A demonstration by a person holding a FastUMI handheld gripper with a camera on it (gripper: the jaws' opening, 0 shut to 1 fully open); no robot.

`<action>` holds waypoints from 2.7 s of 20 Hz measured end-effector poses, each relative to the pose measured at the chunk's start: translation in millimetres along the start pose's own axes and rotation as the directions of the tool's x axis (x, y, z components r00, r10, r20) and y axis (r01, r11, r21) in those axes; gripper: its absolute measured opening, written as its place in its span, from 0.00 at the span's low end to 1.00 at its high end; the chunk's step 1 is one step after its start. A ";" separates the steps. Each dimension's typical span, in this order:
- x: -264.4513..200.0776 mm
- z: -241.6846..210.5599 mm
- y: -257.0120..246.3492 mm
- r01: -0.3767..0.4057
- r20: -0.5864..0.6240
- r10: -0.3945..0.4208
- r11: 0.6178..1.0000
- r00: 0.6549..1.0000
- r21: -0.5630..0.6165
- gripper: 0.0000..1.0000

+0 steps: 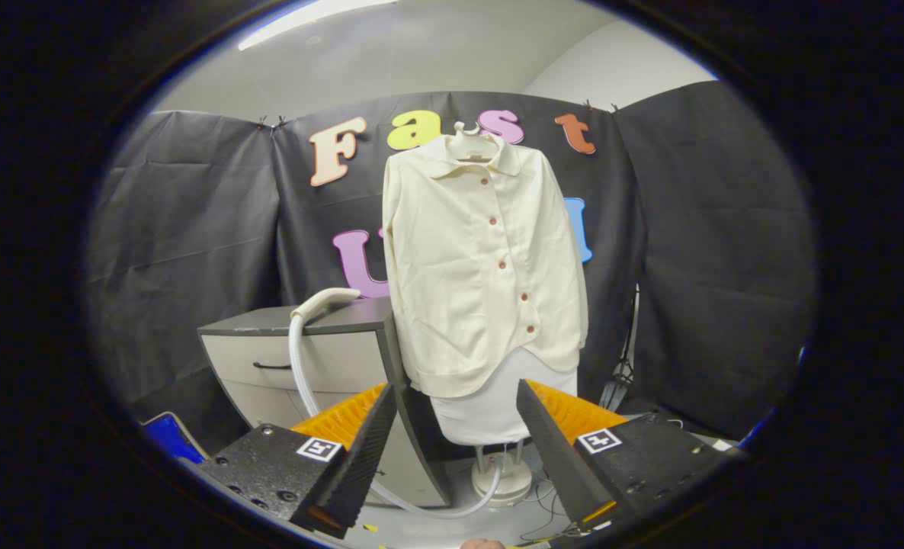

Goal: Iron the clothes twice with a garment steamer, once on the left side and once on the right side.

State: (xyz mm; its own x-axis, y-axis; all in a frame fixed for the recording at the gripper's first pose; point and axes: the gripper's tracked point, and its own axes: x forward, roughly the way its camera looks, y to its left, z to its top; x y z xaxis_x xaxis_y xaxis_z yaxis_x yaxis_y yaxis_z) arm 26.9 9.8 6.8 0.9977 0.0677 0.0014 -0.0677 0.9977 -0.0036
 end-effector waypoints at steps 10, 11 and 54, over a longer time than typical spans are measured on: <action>58.9 17.8 63.6 -0.108 -0.005 0.108 0.994 0.994 -0.021 0.97; 66.5 18.4 73.7 -0.120 -0.017 0.120 0.993 0.993 -0.019 0.97; 358.7 -20.8 310.6 -0.091 -0.495 0.052 0.994 0.867 -0.054 0.41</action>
State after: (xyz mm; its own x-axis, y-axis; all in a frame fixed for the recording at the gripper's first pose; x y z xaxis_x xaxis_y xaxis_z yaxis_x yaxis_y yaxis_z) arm 363.8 344.0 -14.6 0.8625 0.1092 -0.4942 -0.1581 0.9857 -0.0581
